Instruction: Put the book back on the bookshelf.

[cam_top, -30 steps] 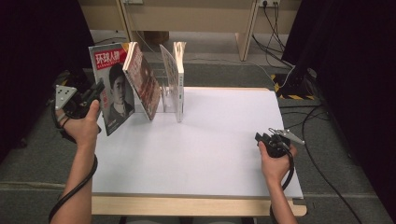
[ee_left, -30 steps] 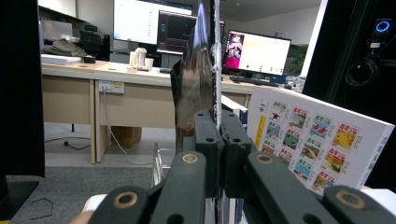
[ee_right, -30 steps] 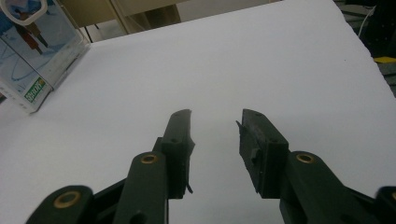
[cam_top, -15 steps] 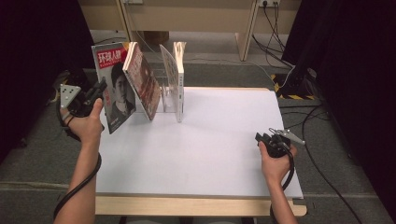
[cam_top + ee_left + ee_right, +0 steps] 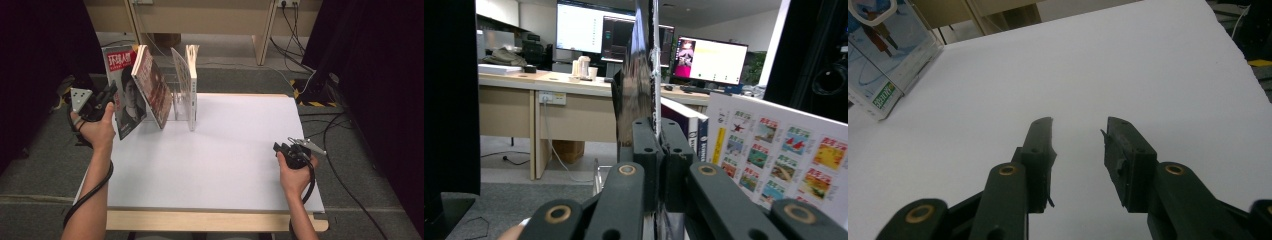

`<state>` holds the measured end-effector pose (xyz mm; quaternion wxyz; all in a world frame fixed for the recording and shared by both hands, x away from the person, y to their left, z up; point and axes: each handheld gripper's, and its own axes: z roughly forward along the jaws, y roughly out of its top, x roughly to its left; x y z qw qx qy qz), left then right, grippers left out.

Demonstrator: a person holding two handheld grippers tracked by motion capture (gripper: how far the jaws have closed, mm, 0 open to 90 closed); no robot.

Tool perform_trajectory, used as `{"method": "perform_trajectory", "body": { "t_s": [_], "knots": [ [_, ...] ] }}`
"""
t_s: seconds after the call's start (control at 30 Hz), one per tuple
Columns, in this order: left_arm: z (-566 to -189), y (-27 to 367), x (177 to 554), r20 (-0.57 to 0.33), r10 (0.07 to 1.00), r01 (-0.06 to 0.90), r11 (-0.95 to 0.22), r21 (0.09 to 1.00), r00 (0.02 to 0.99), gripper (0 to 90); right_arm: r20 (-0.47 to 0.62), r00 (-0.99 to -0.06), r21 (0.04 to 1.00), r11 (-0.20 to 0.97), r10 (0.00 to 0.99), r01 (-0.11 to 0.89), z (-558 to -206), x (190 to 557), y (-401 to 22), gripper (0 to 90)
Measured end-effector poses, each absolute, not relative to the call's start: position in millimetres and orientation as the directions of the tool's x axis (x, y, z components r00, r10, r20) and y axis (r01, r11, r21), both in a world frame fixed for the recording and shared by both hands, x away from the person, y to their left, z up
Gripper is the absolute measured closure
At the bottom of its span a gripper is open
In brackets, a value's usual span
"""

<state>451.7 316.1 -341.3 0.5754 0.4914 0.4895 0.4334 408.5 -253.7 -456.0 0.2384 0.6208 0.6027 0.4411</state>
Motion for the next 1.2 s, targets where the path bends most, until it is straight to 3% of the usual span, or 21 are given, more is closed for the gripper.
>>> {"method": "perform_trajectory", "body": {
  "t_s": [0.63, 1.2],
  "knots": [
    [-358, 317, 456, -0.078, 0.991, -0.029, 0.082, 0.996, 0.112, 86.8, 0.259, -0.118, 0.829, -0.158, 0.959, 0.537, -456, 408, -254, 64.0],
    [-373, 337, 424, 0.001, 0.991, -0.013, 0.001, 1.000, 0.131, 86.3, 0.260, -0.115, 0.827, -0.160, 0.959, 0.538, -456, 407, -255, 64.0]
  ]
}}
